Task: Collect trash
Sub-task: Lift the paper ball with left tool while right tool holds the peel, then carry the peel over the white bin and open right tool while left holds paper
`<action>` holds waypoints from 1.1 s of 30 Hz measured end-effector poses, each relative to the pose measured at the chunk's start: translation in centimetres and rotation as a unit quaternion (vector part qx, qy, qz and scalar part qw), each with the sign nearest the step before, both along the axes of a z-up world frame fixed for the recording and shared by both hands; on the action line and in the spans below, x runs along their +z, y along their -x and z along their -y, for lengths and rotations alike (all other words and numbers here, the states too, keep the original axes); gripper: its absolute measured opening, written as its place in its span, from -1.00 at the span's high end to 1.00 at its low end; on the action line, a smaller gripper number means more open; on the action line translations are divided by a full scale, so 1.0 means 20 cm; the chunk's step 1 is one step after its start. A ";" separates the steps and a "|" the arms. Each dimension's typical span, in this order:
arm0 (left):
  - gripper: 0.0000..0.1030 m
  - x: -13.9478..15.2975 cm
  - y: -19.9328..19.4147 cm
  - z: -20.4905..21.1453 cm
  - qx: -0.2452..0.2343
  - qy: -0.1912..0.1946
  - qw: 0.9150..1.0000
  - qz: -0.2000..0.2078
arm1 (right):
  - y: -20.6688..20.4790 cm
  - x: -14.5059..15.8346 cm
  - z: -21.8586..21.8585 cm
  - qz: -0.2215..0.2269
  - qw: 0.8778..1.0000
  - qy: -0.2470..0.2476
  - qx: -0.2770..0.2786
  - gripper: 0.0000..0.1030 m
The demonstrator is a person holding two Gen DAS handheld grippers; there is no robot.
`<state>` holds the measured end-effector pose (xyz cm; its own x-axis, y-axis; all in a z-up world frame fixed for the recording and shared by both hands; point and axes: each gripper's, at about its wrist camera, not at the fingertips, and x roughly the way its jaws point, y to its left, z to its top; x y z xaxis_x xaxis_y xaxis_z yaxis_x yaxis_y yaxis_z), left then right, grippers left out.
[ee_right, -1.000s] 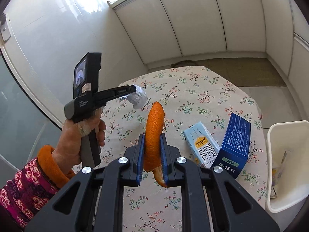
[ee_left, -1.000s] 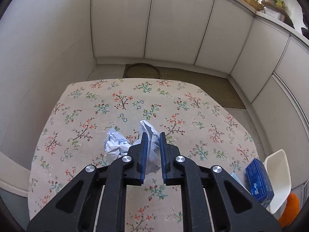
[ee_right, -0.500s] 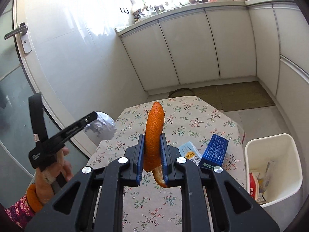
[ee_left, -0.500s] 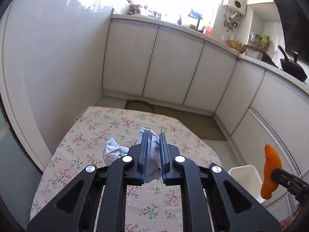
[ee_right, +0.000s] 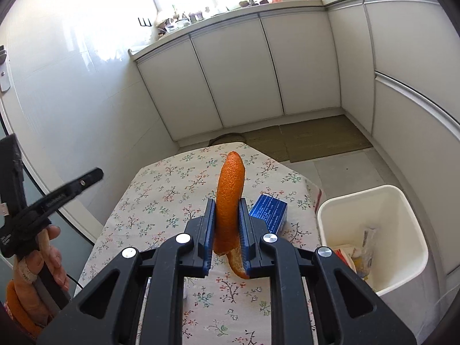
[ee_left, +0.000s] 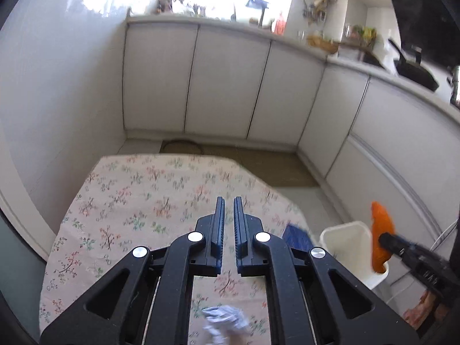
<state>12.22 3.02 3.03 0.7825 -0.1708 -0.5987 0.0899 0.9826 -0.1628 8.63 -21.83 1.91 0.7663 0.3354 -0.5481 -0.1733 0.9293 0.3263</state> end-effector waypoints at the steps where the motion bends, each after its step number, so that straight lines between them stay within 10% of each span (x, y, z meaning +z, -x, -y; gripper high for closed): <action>1: 0.75 -0.08 -0.05 -0.01 -0.002 -0.008 0.999 -0.053 | 0.00 0.00 0.01 0.001 1.000 0.002 0.000 0.69; 3: 0.17 -0.25 -0.11 -0.07 0.009 0.013 0.987 -0.157 | 0.01 -0.01 0.04 -0.002 1.000 -0.002 0.005 0.70; 8: 0.05 -0.61 -0.12 -0.08 -0.003 0.096 0.951 -0.293 | -0.01 -0.01 0.05 -0.007 1.000 -0.022 0.019 0.69; 15: -0.36 -0.80 -0.20 -0.14 0.056 0.187 0.931 -0.308 | 0.02 -0.01 0.02 0.001 1.000 -0.006 0.025 0.69; 22: -0.28 -0.96 -0.27 -0.13 0.053 0.338 0.874 -0.345 | -0.01 -0.06 0.06 -0.021 1.000 -0.004 0.014 0.69; 33: -0.16 -0.92 -0.30 -0.04 0.037 0.322 0.895 -0.306 | -0.03 -0.08 0.04 -0.029 0.999 0.003 0.021 0.69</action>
